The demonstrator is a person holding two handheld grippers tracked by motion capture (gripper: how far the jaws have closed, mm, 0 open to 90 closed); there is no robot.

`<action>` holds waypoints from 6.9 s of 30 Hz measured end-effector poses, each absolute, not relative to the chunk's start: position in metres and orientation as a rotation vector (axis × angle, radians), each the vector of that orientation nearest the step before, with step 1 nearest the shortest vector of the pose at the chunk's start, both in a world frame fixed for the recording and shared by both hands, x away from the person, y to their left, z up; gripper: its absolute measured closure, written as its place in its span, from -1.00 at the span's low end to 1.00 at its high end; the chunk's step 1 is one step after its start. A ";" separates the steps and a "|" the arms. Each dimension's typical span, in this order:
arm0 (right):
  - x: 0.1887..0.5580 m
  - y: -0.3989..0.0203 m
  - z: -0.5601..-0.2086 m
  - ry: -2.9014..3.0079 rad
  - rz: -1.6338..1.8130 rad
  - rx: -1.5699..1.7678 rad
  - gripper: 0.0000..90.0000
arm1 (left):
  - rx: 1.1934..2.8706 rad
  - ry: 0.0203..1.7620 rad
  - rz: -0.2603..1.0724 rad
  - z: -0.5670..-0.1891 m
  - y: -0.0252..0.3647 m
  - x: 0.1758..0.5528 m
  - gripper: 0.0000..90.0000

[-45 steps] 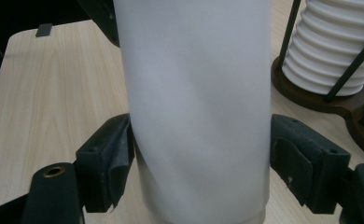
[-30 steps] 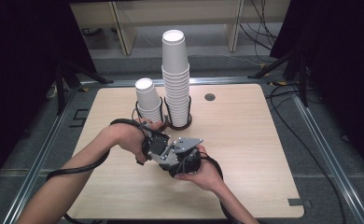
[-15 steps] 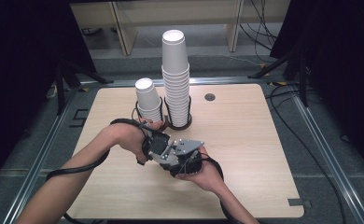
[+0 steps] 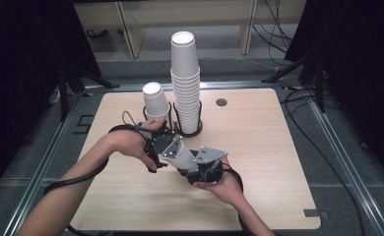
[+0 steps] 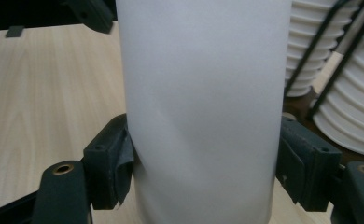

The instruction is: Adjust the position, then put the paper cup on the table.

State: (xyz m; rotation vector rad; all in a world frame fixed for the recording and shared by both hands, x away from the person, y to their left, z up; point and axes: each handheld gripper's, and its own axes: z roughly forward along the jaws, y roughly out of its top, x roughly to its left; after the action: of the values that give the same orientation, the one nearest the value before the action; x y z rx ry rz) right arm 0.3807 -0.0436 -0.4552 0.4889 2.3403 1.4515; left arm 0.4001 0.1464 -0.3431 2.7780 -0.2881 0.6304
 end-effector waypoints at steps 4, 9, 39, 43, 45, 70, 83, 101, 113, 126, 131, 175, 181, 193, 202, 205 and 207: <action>0.380 -0.056 -0.458 2.281 1.508 0.621 -0.38 | 2.669 -0.187 0.642 -0.341 0.156 0.403 -0.97; 0.384 -0.079 -0.460 2.156 1.536 0.734 -0.38 | 2.561 -0.023 0.630 -0.342 0.173 0.412 -0.99; 0.419 -0.163 -0.452 1.667 1.496 1.175 -0.40 | 1.972 0.713 0.628 -0.425 0.262 0.383 -1.00; 0.429 -0.170 -0.449 1.629 1.465 1.193 -0.40 | 1.900 0.767 0.640 -0.439 0.275 0.377 -1.00; 0.435 -0.172 -0.449 1.606 1.466 1.221 -0.40 | 1.874 0.818 0.647 -0.446 0.279 0.372 -1.00; 0.469 -0.181 -0.438 1.552 1.407 1.279 -0.42 | 1.684 0.971 0.700 -0.481 0.293 0.351 -1.00; 0.515 -0.171 -0.438 1.587 1.367 1.320 -0.42 | 1.695 0.956 0.696 -0.484 0.289 0.355 -1.00; 0.555 -0.175 -0.441 1.608 1.287 1.392 -0.40 | 1.714 0.954 0.704 -0.487 0.292 0.352 -1.00; 0.574 -0.167 -0.460 1.676 1.215 1.437 -0.40 | 1.718 0.935 0.703 -0.489 0.291 0.353 -1.00; 0.579 -0.166 -0.471 1.729 1.161 1.471 -0.40 | 1.743 0.918 0.706 -0.490 0.289 0.352 -1.00; 0.581 -0.168 -0.475 1.743 1.117 1.454 -0.40 | 1.739 0.912 0.711 -0.490 0.288 0.352 -1.00; 0.565 -0.169 -0.482 1.740 1.154 1.476 -0.49 | 1.788 0.884 0.721 -0.491 0.286 0.351 -1.00; 0.559 -0.171 -0.483 1.769 1.156 1.473 -0.51 | 1.782 0.884 0.723 -0.491 0.286 0.351 -1.00; 0.553 -0.175 -0.487 1.771 1.164 1.524 -0.66 | 1.782 0.883 0.722 -0.492 0.285 0.351 -1.00; 0.548 -0.175 -0.484 1.784 1.133 1.528 -0.66 | 1.785 0.883 0.727 -0.492 0.285 0.351 -1.00; 0.545 -0.177 -0.483 1.796 1.149 1.559 -0.66 | 1.783 0.886 0.726 -0.491 0.286 0.350 -1.00; 0.541 -0.179 -0.481 1.803 1.150 1.553 -0.66 | 1.784 0.887 0.728 -0.492 0.286 0.350 -1.00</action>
State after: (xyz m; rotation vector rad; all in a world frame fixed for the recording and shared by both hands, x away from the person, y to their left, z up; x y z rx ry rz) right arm 0.5409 -0.1786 -0.4805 1.5533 1.8031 1.1498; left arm 0.3502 0.2862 -0.4916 1.7842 0.8870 0.7281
